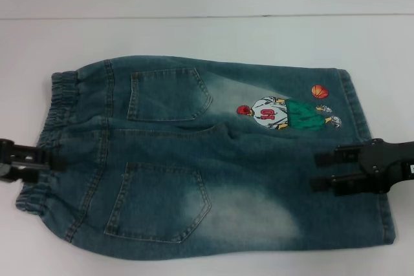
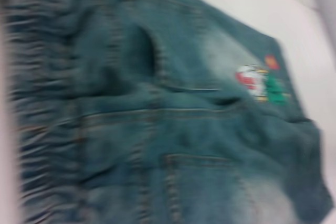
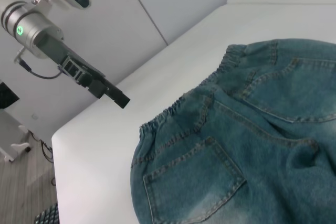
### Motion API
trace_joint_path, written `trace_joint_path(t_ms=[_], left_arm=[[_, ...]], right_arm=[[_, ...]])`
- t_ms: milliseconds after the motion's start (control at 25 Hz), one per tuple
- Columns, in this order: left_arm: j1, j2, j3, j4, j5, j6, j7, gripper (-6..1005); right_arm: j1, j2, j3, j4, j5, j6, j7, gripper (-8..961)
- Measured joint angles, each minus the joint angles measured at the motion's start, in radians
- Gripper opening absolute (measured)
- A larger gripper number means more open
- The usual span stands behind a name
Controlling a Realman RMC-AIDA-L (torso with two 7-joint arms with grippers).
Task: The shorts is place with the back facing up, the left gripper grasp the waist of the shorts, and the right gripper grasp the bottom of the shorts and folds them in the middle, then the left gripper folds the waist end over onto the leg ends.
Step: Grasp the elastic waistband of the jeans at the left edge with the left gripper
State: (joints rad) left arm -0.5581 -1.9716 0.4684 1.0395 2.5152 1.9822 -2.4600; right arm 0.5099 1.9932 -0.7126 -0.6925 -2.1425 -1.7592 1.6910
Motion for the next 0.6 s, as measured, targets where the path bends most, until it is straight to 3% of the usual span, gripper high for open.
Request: trace_joint_path(t_ms=[280,600], left_arm=[[-0.006,-0.004,0.003,0.010,0.173,-0.113,-0.093,908],[-0.019,-0.007,0.028,-0.062,0.256,-0.228,-0.134,899]], right_arm=[[0.010,0.001,-0.037,0.002,0.000,0.034,-0.001,777],[0.019,0.000,-0.039,0.002,0.000,0.040,-0.001,778]])
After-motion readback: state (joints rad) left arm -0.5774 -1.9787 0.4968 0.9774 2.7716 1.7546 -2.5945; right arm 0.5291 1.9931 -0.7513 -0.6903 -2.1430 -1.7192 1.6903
